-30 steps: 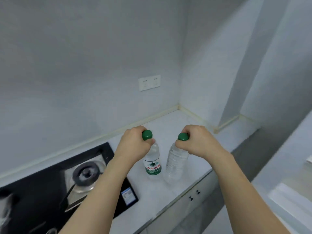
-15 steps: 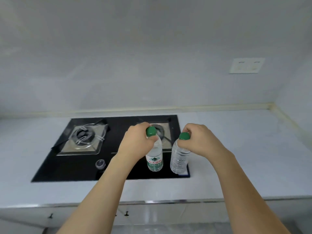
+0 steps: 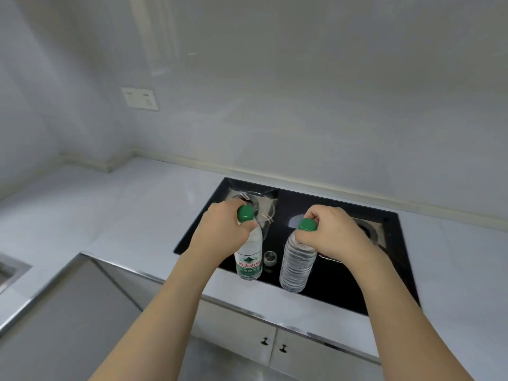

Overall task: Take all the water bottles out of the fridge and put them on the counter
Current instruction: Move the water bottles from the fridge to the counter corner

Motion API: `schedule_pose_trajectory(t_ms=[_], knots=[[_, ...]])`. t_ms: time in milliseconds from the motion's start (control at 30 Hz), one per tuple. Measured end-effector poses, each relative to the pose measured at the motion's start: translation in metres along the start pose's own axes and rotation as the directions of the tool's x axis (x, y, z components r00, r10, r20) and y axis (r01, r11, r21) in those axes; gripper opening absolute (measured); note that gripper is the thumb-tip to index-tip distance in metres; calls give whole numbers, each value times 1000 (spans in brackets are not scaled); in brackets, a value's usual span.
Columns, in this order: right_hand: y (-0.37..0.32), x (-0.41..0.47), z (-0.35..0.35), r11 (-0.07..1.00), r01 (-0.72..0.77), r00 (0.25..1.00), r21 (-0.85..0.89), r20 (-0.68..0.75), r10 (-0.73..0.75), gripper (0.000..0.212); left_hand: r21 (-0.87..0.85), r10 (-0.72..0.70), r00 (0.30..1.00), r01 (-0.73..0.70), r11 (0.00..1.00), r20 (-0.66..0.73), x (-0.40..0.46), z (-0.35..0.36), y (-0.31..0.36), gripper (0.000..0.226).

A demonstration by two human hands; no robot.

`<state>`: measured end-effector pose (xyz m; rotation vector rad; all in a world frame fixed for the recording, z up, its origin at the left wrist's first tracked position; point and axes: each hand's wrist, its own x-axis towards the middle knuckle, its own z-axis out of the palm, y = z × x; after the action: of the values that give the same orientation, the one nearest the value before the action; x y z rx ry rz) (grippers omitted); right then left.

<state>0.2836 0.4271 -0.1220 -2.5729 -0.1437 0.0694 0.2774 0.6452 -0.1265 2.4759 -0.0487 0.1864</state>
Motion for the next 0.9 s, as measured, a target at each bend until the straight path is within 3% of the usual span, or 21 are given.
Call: schedule_pose_trajectory(t_ms=[433,767,900], knots=[[-150,62,94,990,123,986,61,105,-129,16,-23,-145,986,144,989,-87,10,-110,-155,13],[-204,141,143,982,188,960,10,209,-186,16,-39,-223,969,220,975,-107,68,-133,-221,14],[-218,190,158,979,189,952,80,231,-203,15,-15,-248,963,248,969,-102,109,-141,-241,16]])
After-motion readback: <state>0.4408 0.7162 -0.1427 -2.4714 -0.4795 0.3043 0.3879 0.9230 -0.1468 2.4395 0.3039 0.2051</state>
